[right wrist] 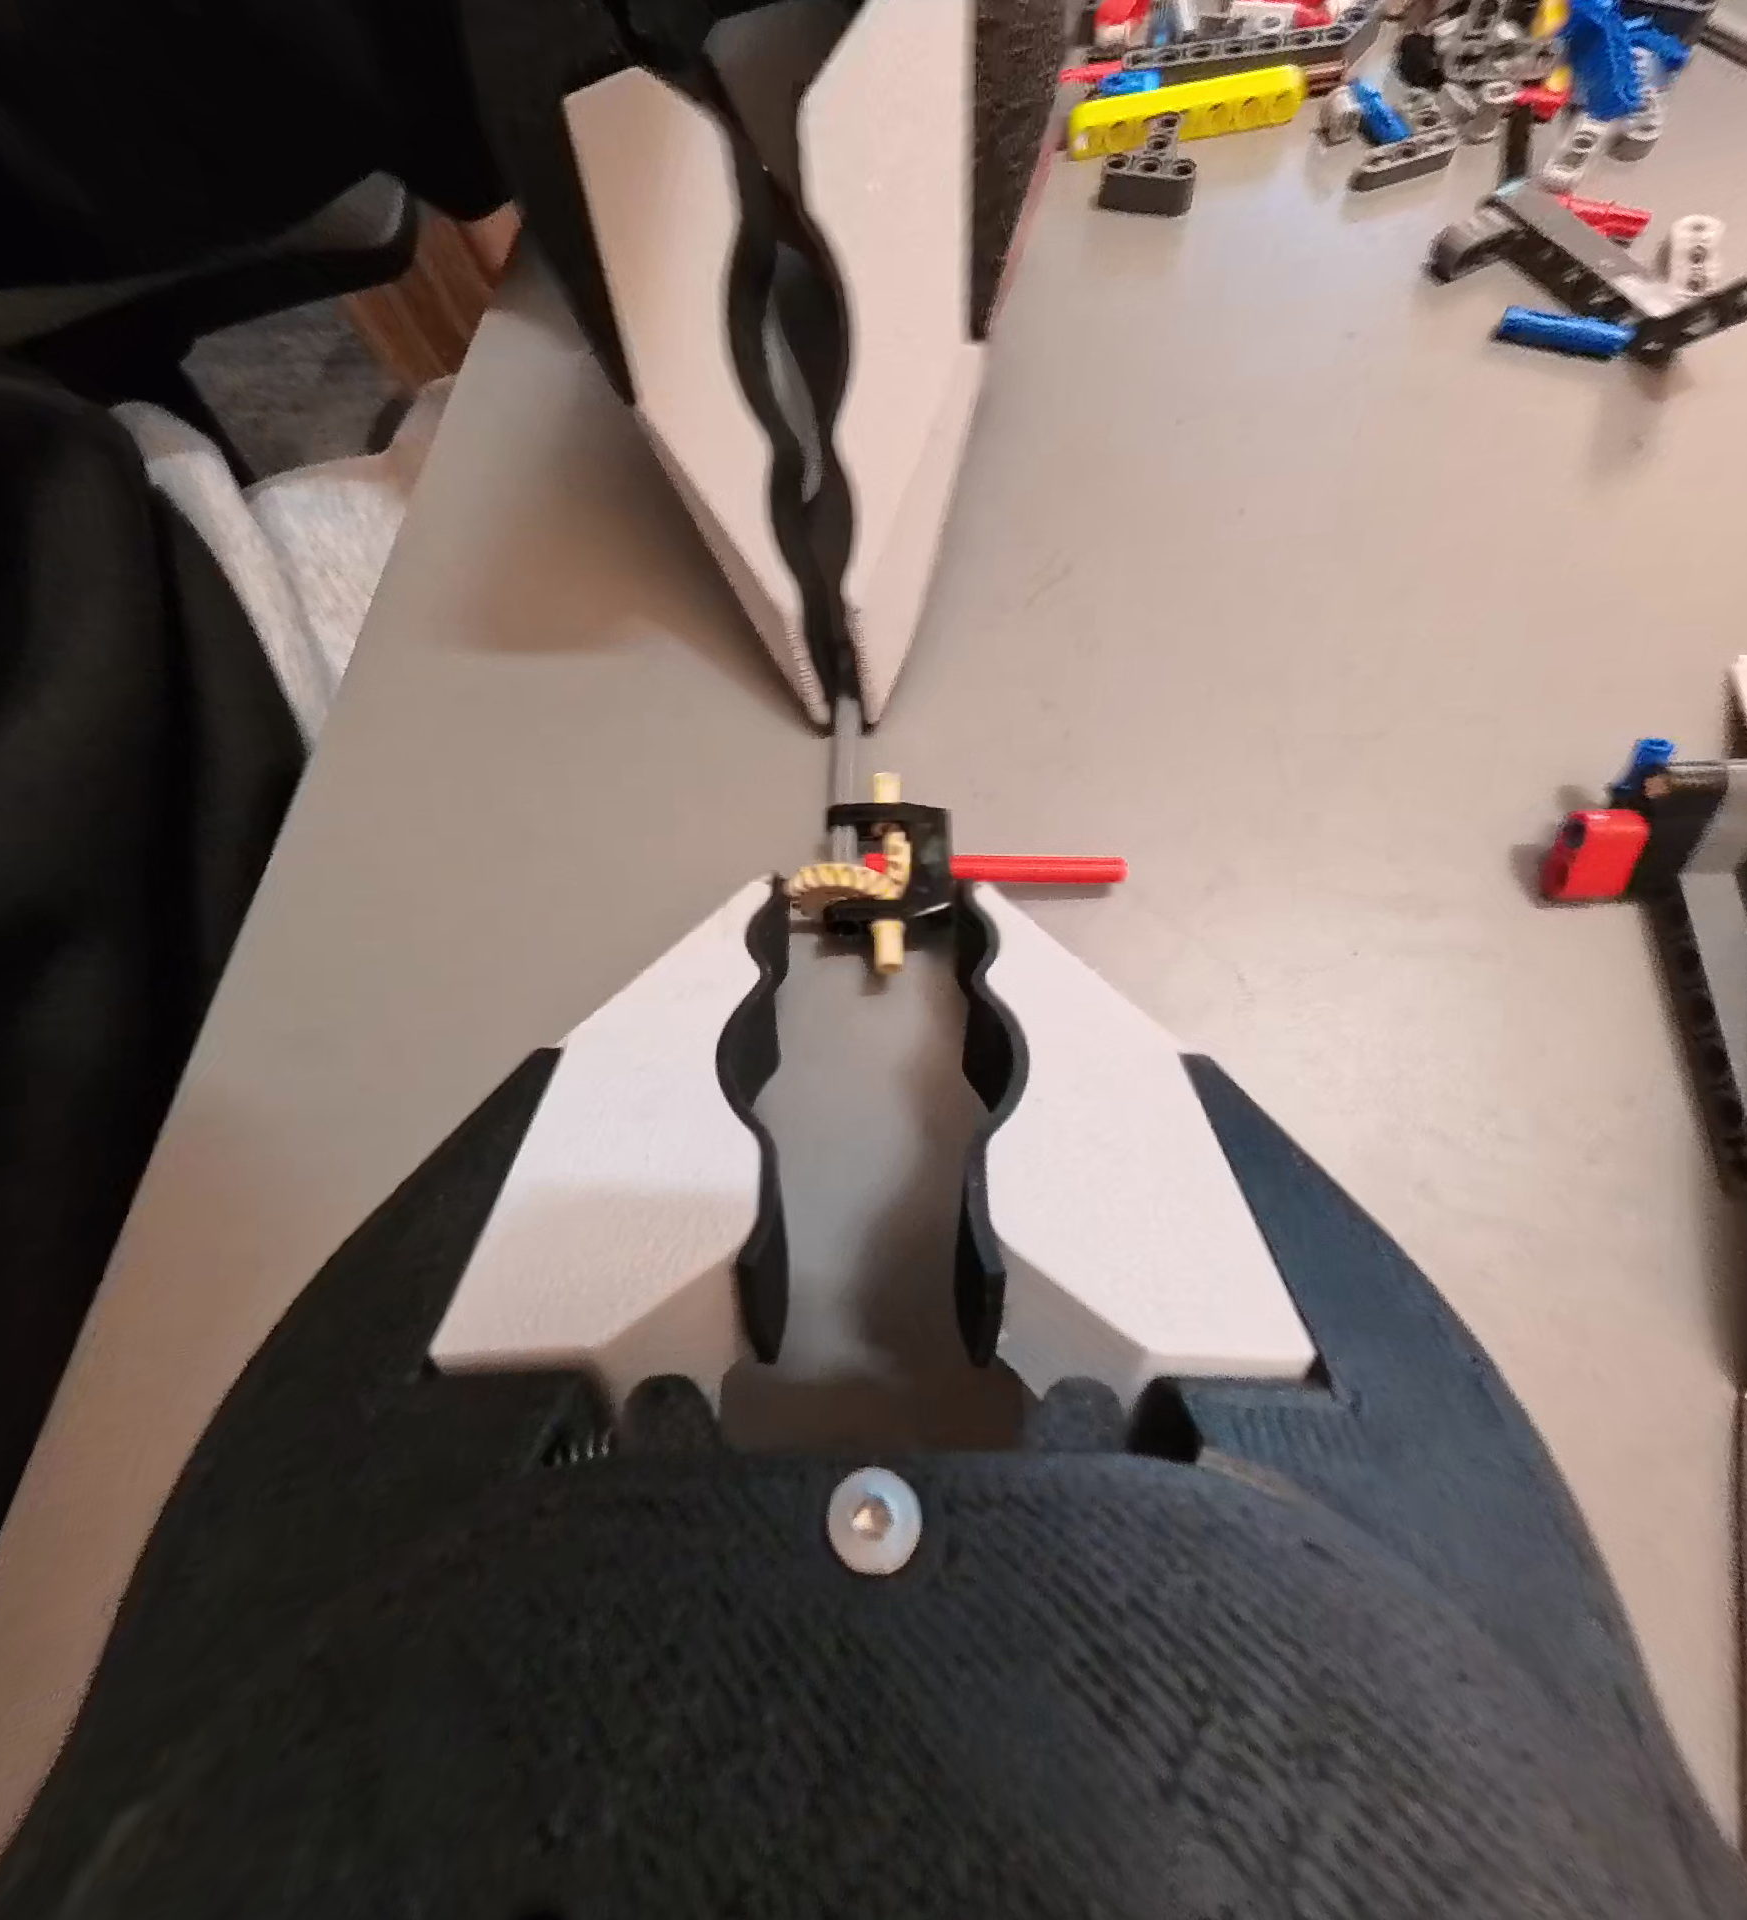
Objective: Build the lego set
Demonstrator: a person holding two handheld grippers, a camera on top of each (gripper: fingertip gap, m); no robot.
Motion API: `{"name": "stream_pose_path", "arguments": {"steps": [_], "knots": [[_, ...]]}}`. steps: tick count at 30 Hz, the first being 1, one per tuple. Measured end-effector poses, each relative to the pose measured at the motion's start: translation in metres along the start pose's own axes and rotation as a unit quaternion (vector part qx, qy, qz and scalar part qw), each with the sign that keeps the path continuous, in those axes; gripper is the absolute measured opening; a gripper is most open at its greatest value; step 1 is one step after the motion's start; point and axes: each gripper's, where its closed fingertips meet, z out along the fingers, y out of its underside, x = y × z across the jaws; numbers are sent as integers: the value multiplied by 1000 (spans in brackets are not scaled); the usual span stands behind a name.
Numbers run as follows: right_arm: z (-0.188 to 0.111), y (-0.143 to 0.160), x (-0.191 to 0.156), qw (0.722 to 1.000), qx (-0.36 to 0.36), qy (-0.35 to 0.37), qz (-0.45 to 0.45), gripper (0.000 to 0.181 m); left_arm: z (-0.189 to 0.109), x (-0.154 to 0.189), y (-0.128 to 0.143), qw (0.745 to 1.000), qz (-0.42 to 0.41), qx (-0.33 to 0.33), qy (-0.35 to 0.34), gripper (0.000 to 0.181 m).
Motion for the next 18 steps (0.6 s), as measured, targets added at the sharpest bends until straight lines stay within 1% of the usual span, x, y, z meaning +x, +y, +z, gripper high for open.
{"name": "stream_pose_path", "arguments": {"steps": [9, 16, 18], "knots": [[1, 1, -3, 999, -7, 19, -34, 29, -1, -1, 1, 1000, 10, 3, 9, 2], [1, 2, -3, 999, -9, 24, -42, 28, -2, -1, 1, 1000, -4, 3, 13, 2], [2, 2, -5, 999, -9, 24, -48, 28, -3, 0, 2, 1000, -13, 3, 10, 7]]}}
